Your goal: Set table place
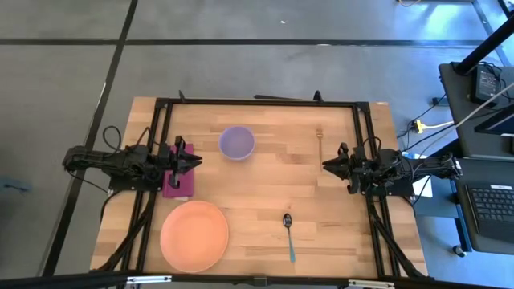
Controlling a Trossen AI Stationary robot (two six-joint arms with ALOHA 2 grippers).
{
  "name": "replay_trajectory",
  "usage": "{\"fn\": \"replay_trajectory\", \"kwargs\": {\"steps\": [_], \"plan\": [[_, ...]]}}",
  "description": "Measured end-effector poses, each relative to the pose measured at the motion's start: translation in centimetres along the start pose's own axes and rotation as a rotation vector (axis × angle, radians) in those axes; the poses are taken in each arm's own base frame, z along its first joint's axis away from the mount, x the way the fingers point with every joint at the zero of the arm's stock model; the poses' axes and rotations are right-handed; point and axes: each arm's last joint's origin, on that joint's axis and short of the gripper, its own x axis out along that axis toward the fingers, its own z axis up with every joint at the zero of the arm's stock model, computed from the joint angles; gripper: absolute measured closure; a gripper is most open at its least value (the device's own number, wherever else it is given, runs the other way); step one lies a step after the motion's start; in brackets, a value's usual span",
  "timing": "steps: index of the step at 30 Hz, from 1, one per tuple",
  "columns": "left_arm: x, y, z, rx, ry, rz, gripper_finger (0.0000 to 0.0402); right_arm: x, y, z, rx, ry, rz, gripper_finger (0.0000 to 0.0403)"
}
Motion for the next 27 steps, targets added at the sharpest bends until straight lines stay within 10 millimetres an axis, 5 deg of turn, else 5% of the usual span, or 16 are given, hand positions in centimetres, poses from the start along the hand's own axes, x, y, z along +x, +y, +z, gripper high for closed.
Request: {"fn": "replay_trajectory", "kwargs": {"steps": [27], "plan": [[0.00,0.00,0.00,0.000,0.000,0.000,0.0381,-0.01,0.04,0.41,0.008,-0.050,-0.019,0.0325]]}}
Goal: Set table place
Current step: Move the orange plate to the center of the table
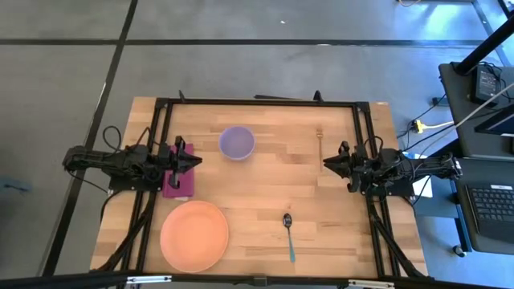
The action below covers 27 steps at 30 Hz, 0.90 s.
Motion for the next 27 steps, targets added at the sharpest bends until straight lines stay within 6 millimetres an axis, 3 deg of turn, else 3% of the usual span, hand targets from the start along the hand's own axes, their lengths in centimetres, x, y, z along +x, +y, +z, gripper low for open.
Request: {"fn": "replay_trajectory", "kwargs": {"steps": [10,16,21,27], "plan": [[0.0,0.1,0.4,0.026,-0.049,0.054,0.0393,0.0,0.1,-0.1,0.060,0.020,0.046,0.0325],[-0.1,0.2,1.3,-0.047,-0.141,0.098,0.0392,0.0,0.3,0.0,0.088,0.037,0.110,0.0325],[-0.1,0.4,1.1,-0.243,-0.146,0.161,0.0394,-0.1,0.8,0.7,0.161,-0.016,0.196,0.0325],[-0.1,0.4,1.1,-0.265,-0.144,0.157,0.0391,-0.1,0.9,1.1,0.108,-0.063,0.215,0.0325]]}}
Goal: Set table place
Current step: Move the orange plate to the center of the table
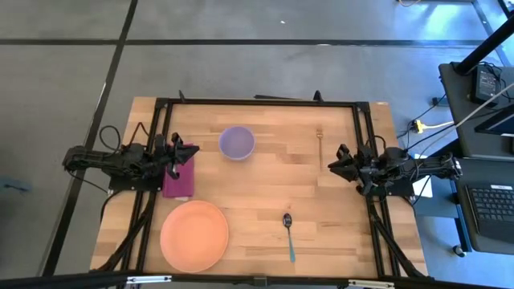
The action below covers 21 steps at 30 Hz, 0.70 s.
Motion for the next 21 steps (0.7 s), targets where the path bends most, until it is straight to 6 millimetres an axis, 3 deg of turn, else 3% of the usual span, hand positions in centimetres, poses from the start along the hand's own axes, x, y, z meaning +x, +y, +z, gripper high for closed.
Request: {"fn": "replay_trajectory", "kwargs": {"steps": [5,12,21], "plan": [[0.0,0.0,0.0,-0.025,0.001,0.000,0.0366,0.1,-0.1,-0.4,-0.023,0.053,0.004,0.0325],[0.0,-0.5,0.1,-0.143,0.058,-0.112,0.0332,0.3,-1.1,-1.8,0.001,0.166,-0.156,0.0325],[0.4,-2.0,2.9,-0.027,0.316,-0.100,0.0301,0.6,-1.5,-2.3,0.110,0.189,-0.245,0.0325]]}}
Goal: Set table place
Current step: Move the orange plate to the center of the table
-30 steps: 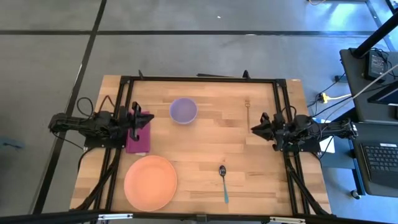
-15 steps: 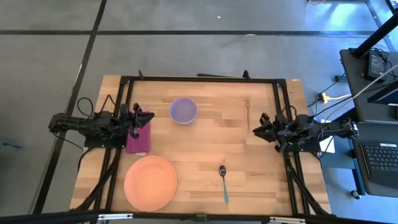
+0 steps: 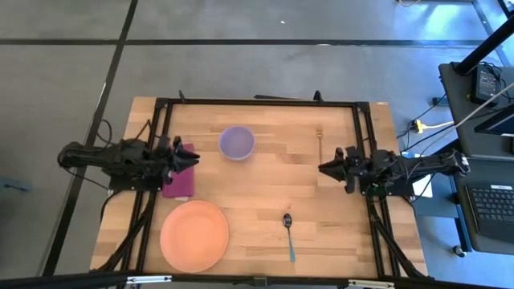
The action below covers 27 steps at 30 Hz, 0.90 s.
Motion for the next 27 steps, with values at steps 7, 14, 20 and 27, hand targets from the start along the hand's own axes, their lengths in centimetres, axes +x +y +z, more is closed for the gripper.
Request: {"fn": "replay_trajectory", "kwargs": {"steps": [7,14,20,27], "plan": [[-0.5,-0.9,2.1,0.053,0.227,0.108,0.0290,0.2,-0.6,0.0,-0.029,-0.062,-0.168,0.0325],[-0.5,-0.9,2.3,0.062,0.258,0.145,0.0290,0.0,-0.8,0.8,-0.264,-0.186,-0.365,0.0325],[-0.7,-0.7,1.9,0.062,0.301,0.167,0.0290,-0.1,-0.3,1.7,-0.207,-0.285,-0.318,0.0332],[-0.6,-0.7,1.9,0.061,0.299,0.166,0.0290,-0.1,0.1,2.0,-0.039,-0.323,-0.208,0.0334]]}}
